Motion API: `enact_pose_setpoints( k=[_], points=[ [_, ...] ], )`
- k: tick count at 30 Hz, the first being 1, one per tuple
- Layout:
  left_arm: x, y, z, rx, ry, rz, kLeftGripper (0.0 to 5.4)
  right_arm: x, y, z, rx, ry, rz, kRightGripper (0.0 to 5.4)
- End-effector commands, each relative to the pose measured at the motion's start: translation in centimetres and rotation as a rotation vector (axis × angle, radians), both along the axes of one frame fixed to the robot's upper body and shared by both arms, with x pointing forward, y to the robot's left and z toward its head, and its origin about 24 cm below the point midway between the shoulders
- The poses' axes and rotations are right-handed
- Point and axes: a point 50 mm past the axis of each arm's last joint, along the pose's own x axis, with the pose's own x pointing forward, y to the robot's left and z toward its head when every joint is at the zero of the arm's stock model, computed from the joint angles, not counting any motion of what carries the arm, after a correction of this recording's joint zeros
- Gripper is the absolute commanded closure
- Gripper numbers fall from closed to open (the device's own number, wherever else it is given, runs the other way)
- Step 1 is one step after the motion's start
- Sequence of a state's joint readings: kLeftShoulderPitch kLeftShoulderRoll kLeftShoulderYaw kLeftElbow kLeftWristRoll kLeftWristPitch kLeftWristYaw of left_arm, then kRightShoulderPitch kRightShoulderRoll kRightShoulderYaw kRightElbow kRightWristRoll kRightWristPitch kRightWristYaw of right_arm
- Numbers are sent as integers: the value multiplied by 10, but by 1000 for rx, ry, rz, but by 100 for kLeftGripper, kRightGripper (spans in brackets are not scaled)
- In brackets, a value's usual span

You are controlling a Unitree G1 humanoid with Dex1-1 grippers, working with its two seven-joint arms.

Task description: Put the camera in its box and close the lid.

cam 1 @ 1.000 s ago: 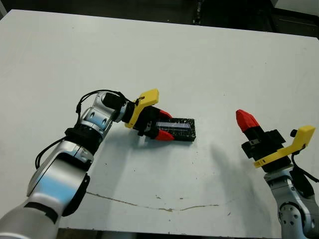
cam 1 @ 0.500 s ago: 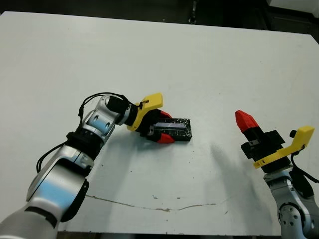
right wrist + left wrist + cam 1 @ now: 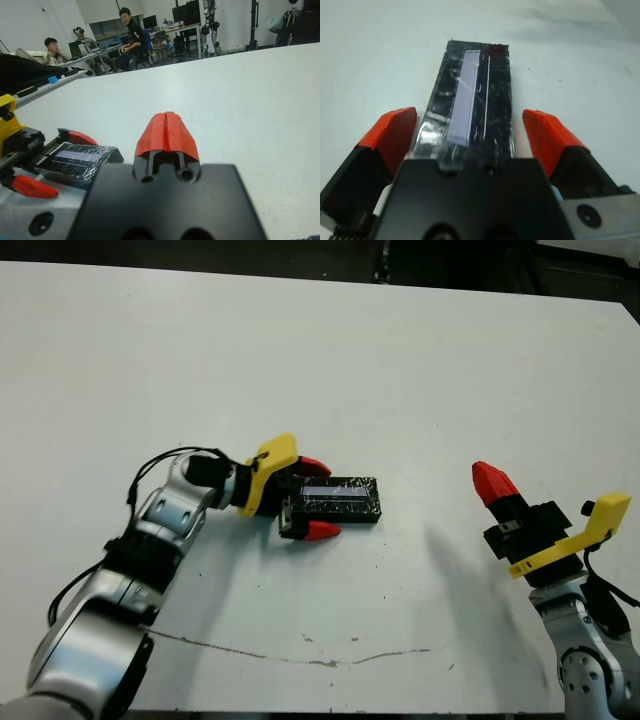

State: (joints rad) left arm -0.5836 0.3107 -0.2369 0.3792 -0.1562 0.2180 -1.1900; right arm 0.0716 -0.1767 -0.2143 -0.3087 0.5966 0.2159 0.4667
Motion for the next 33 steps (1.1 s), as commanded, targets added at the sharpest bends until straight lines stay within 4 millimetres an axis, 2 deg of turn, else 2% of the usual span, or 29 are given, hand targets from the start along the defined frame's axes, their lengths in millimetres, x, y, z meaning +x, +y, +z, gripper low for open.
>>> enact_pose_setpoints(
  k=[1, 9, 15, 21, 24, 27, 33],
  points=[
    [-10, 23, -5, 0, 38, 78, 1, -2, -3, -1, -14, 15, -7, 540],
    [-26, 61, 2, -49, 39, 200, 1, -2, -3, -2, -2, 23, -2, 540],
    [-32, 83, 11, -76, -27, 283, 1, -2, -3, -3, -2, 26, 1, 540],
    [-47, 104, 22, -244, -32, 569, 1, -2, -4, -3, -8, 20, -7, 540],
    [-59, 107, 25, -387, -130, 782, 1, -1, -5, -3, -5, 21, -8, 540],
    [-69, 101, 29, -498, -271, 1005, 29, -1, -5, -3, 8, 14, -21, 540],
    [-80, 80, 30, -652, -518, 1179, 116, -2, -5, -4, 14, 34, -152, 540]
  ],
)
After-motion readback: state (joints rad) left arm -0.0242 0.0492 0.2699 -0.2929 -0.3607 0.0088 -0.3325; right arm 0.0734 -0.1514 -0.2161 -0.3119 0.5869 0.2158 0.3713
